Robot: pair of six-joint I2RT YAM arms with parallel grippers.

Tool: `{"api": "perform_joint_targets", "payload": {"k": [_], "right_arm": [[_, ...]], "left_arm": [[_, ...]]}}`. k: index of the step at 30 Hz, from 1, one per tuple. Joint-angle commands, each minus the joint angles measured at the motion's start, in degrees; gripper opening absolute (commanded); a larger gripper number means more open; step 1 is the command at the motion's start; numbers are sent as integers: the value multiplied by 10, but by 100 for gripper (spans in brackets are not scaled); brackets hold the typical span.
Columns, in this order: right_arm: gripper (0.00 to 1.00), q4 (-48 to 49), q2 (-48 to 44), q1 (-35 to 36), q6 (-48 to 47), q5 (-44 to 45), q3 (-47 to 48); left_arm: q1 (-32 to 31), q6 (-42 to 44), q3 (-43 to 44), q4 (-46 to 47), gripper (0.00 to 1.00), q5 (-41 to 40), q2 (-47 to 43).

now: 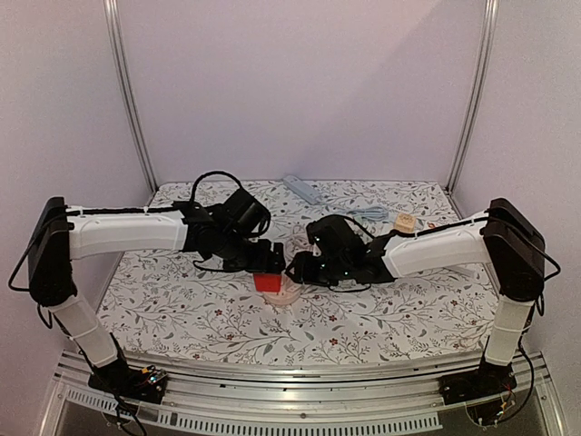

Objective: Pull the plug off the socket

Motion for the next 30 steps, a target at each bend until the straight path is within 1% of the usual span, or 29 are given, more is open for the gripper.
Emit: {"api": "perform_joint_targets", "payload": {"k": [1, 5, 7, 10, 13, 18, 23, 24, 27, 28, 30], "right_arm": [[47, -47, 11, 10, -12, 40, 17], [47, -77, 18, 14, -14, 55, 31], [47, -87, 23, 16, -16, 62, 38], [46, -94, 28, 18, -12, 65, 44], [46, -95, 32, 22, -5, 71, 48], [45, -103, 42, 25, 0, 74, 69], [44, -109, 51, 27, -3, 74, 84], [44, -110, 53, 28, -3, 75, 88], [43, -120, 63, 29, -4, 82, 99], [43, -123, 66, 29, -5, 85, 101], [43, -128, 70, 30, -6, 90, 102]], "left_arm": [[31, 56, 2, -29, 96, 39, -28], [66, 129, 33, -60, 96, 132, -10], [82, 158, 49, -71, 96, 161, 1], [95, 191, 65, -76, 95, 177, 10], [96, 207, 56, -65, 92, 177, 14], [113, 207, 22, -39, 84, 218, 19], [120, 210, 19, -43, 78, 229, 23], [121, 207, 18, -43, 75, 229, 28], [127, 191, 11, -37, 61, 240, 49], [129, 186, 11, -37, 58, 252, 57], [132, 182, 14, -35, 57, 264, 66]]}}
